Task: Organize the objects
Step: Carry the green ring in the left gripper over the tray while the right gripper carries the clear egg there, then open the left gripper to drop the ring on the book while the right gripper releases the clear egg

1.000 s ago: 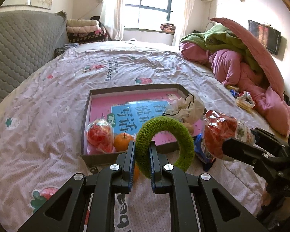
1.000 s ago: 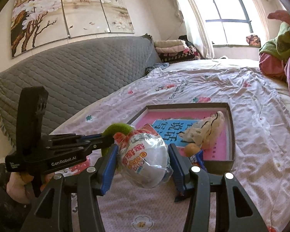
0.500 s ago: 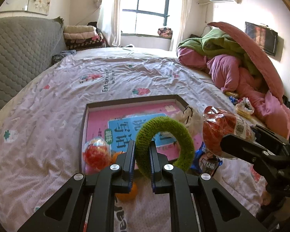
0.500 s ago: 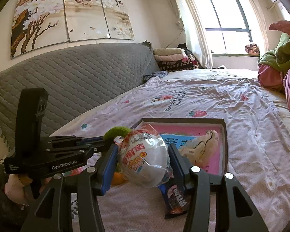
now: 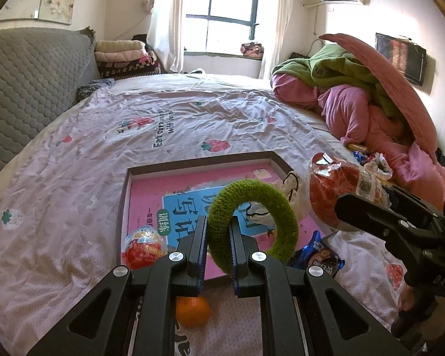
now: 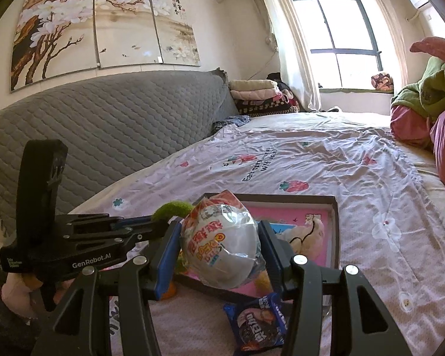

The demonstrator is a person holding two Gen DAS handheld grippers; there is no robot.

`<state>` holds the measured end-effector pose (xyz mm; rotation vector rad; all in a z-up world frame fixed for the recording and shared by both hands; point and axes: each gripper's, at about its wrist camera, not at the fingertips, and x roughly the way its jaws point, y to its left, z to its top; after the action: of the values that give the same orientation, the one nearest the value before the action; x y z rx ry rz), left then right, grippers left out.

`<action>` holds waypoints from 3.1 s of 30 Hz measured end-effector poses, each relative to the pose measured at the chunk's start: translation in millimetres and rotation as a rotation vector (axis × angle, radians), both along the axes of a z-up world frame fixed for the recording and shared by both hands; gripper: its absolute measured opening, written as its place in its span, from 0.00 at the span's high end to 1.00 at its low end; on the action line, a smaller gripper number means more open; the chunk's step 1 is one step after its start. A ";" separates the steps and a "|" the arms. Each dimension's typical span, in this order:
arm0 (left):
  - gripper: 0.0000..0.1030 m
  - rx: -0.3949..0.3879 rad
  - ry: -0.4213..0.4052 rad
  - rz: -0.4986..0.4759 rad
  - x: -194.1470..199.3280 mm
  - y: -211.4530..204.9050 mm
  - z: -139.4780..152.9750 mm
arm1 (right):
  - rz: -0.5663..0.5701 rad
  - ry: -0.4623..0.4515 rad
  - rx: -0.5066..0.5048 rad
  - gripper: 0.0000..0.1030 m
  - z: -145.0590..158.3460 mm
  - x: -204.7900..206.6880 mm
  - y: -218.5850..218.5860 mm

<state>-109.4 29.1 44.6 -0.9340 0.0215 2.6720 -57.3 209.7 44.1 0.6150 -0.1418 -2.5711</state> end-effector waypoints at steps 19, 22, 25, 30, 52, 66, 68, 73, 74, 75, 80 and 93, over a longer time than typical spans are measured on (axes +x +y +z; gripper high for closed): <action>0.87 0.009 -0.003 -0.007 -21.9 -0.7 0.7 | -0.027 0.060 0.021 0.49 15.4 -15.7 5.6; 0.87 0.009 -0.007 -0.005 -26.9 -0.6 -0.6 | -0.033 0.072 0.025 0.49 18.3 -18.8 6.0; 0.87 0.014 -0.009 -0.002 -31.4 -1.2 -0.8 | -0.038 0.082 0.027 0.49 20.2 -22.6 8.2; 0.87 0.017 -0.016 0.004 -41.5 -2.5 -5.9 | -0.054 0.076 0.038 0.49 17.1 -28.2 10.2; 0.87 -0.044 -0.148 -0.041 -73.2 15.1 -58.4 | -0.150 -0.177 0.115 0.49 -63.7 -77.1 28.5; 0.87 -0.075 -0.177 -0.061 -73.4 22.6 -71.7 | -0.186 -0.272 0.160 0.49 -84.1 -84.4 28.8; 0.87 -0.073 -0.176 -0.061 -73.2 22.2 -71.8 | -0.180 -0.276 0.163 0.48 -84.4 -84.1 26.9; 0.86 -0.082 -0.180 -0.064 -73.2 23.9 -73.2 | -0.179 -0.274 0.184 0.48 -85.3 -83.6 22.9; 0.86 -0.084 -0.181 -0.064 -73.0 24.2 -73.4 | -0.177 -0.277 0.190 0.48 -85.6 -83.8 22.1; 0.86 -0.085 -0.182 -0.064 -73.0 24.6 -73.5 | -0.177 -0.278 0.196 0.48 -85.8 -83.9 21.2; 0.82 -0.086 -0.180 -0.055 -73.7 23.4 -72.0 | -0.184 -0.276 0.212 0.48 -85.7 -84.0 20.4; 0.78 -0.087 -0.177 -0.054 -73.2 22.2 -69.9 | -0.201 -0.246 0.240 0.48 -80.3 -82.1 18.4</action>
<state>-182.5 51.3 -25.3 -1.1766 0.1222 2.5467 -139.4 228.1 -36.2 1.0553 0.0261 -2.7181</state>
